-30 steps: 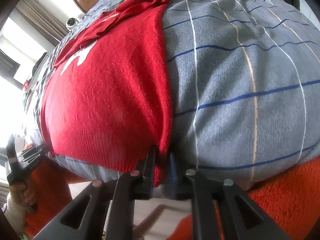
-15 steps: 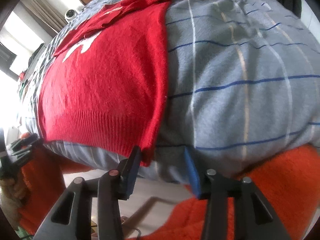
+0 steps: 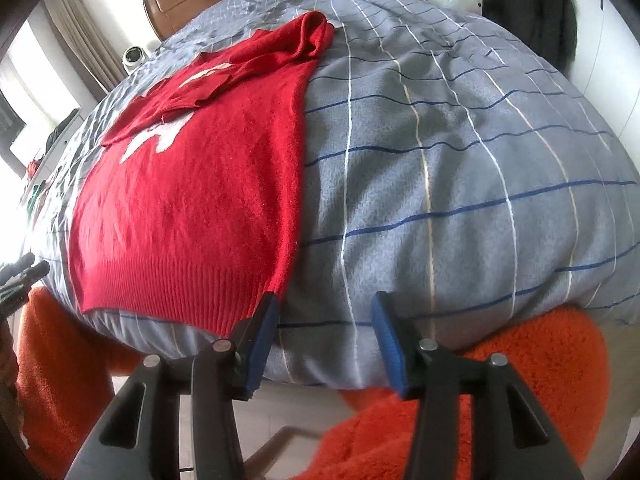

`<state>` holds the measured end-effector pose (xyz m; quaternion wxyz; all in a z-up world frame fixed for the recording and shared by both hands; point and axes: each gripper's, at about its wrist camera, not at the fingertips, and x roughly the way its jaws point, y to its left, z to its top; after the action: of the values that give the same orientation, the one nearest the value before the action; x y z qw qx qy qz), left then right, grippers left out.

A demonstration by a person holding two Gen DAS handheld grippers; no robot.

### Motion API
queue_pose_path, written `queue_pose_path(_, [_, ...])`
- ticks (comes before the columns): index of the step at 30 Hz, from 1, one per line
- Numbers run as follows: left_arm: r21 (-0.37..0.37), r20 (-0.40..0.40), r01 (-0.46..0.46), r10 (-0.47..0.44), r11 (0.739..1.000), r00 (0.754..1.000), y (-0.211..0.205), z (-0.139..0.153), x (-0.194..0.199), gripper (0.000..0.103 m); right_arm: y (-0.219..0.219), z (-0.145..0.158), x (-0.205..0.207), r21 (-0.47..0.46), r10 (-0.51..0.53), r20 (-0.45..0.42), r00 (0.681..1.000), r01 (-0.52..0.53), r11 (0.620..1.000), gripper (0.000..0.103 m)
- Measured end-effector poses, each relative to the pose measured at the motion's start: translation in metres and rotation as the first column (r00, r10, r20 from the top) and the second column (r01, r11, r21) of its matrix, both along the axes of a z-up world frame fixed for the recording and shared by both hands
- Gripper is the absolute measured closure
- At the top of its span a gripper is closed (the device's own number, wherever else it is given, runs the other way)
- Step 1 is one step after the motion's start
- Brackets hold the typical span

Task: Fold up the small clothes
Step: 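Lay the sweater hem flat and open both grippers, then grasp a sweater sleeve cuff with the left gripper and pull it outward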

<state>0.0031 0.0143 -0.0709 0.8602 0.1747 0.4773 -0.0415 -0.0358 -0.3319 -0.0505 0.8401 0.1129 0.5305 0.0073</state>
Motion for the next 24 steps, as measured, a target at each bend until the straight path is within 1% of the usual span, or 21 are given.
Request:
queue_pose_path(2, [0.010, 0.001, 0.012, -0.012, 1.000, 1.000, -0.010, 0.003, -0.010, 0.037, -0.002, 0.001, -0.001, 0.003, -0.012, 0.008, 1.000, 0.011, 1.000, 0.055])
queue_pose_path(6, [0.019, 0.015, 0.034, -0.035, 0.999, 0.999, -0.017, 0.011, -0.007, 0.036, -0.002, 0.001, -0.001, 0.009, -0.026, 0.012, 1.000, 0.026, 1.000, 0.055])
queue_pose_path(9, [0.025, 0.033, 0.052, -0.053, 0.998, 0.998, -0.022, 0.019, -0.001, 0.033, -0.002, 0.000, -0.001, 0.011, -0.027, 0.016, 0.999, 0.027, 1.000, 0.055])
queue_pose_path(12, [0.030, 0.048, 0.079, -0.080, 0.996, 0.996, -0.032, 0.025, 0.004, 0.032, -0.001, 0.001, 0.000, 0.015, -0.028, 0.022, 0.999, 0.027, 1.000, 0.055])
queue_pose_path(14, [0.016, 0.045, 0.107, -0.108, 0.994, 0.993, -0.037, 0.030, 0.010, 0.031, -0.002, 0.000, -0.001, 0.018, -0.030, 0.023, 0.999, 0.030, 0.999, 0.055])
queue_pose_path(15, [-0.019, 0.033, 0.120, -0.119, 0.993, 0.992, -0.037, 0.034, 0.016, 0.030, -0.002, 0.000, -0.001, 0.019, -0.032, 0.024, 0.999, 0.031, 0.999, 0.055])
queue_pose_path(17, [-0.144, -0.017, 0.122, -0.126, 0.982, 0.992, -0.034, 0.045, 0.035, 0.025, -0.003, 0.000, 0.000, 0.019, -0.035, 0.021, 0.999, 0.035, 0.999, 0.055])
queue_pose_path(18, [-0.217, -0.042, 0.124, -0.136, 0.968, 0.990, -0.033, 0.051, 0.046, 0.023, -0.003, 0.000, 0.000, 0.020, -0.037, 0.020, 0.999, 0.037, 0.999, 0.054])
queue_pose_path(19, [-0.263, -0.047, 0.133, -0.151, 0.955, 0.987, -0.035, 0.056, 0.057, 0.023, -0.003, 0.000, 0.000, 0.020, -0.037, 0.023, 0.999, 0.037, 0.999, 0.054])
queue_pose_path(20, [-0.273, -0.034, 0.149, -0.164, 0.950, 0.986, -0.040, 0.060, 0.064, 0.022, -0.002, 0.001, 0.000, 0.019, -0.037, 0.028, 0.999, 0.036, 0.999, 0.054])
queue_pose_path(21, [-0.243, -0.002, 0.186, -0.193, 0.952, 0.981, -0.051, 0.063, 0.073, 0.021, -0.002, 0.000, 0.000, 0.021, -0.037, 0.031, 0.999, 0.036, 0.999, 0.054])
queue_pose_path(22, [-0.198, 0.030, 0.223, -0.222, 0.955, 0.975, -0.064, 0.063, 0.079, 0.021, -0.002, 0.000, -0.001, 0.024, -0.039, 0.034, 0.999, 0.038, 0.999, 0.054])
queue_pose_path(23, [-0.132, 0.063, 0.275, -0.269, 0.952, 0.961, -0.082, 0.061, 0.085, 0.021, -0.002, -0.001, -0.001, 0.030, -0.041, 0.034, 0.999, 0.040, 0.999, 0.054])
queue_pose_path(24, [-0.094, 0.076, 0.308, -0.302, 0.947, 0.950, -0.094, 0.059, 0.090, 0.021, -0.003, -0.002, -0.001, 0.037, -0.042, 0.032, 0.999, 0.041, 0.998, 0.054])
